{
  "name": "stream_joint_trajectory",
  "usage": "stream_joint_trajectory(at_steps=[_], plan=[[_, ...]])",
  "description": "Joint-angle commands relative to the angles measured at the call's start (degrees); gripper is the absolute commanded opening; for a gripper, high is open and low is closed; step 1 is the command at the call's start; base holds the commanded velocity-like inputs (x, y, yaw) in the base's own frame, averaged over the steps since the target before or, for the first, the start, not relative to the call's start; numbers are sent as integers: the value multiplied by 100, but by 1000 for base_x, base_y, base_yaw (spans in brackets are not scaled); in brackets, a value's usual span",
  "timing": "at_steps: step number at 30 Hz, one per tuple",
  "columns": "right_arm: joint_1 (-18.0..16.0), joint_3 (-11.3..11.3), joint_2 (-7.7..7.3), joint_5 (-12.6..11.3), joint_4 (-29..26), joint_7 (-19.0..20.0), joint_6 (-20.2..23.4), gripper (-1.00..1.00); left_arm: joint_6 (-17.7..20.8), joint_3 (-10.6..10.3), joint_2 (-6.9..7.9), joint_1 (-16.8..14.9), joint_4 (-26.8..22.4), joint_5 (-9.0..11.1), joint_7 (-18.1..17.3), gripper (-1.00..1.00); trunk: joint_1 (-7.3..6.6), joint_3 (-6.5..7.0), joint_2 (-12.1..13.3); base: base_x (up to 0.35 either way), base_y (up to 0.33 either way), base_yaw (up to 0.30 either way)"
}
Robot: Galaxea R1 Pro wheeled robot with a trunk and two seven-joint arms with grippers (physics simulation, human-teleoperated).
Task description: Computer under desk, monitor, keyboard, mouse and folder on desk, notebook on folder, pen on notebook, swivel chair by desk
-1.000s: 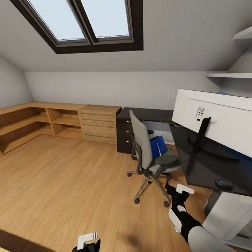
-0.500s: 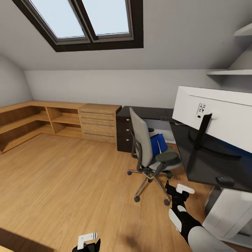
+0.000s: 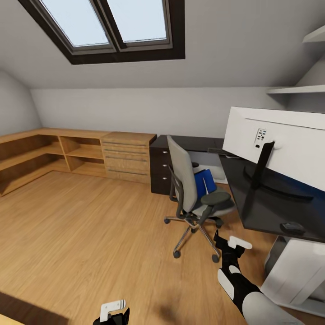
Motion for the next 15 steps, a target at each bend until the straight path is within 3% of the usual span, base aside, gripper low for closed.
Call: stream_joint_trajectory(at_steps=[1,15], plan=[[-4,-12,4,-13,2,4,-58,100,30,7,-3,-1,-9,56,3,100,22,-24,-44,0,0,0],[-4,-20,-4,-23,2,-4,-248,100,30,2,-3,-1,-9,48,-9,100,329,-275,-606,0,0,0]])
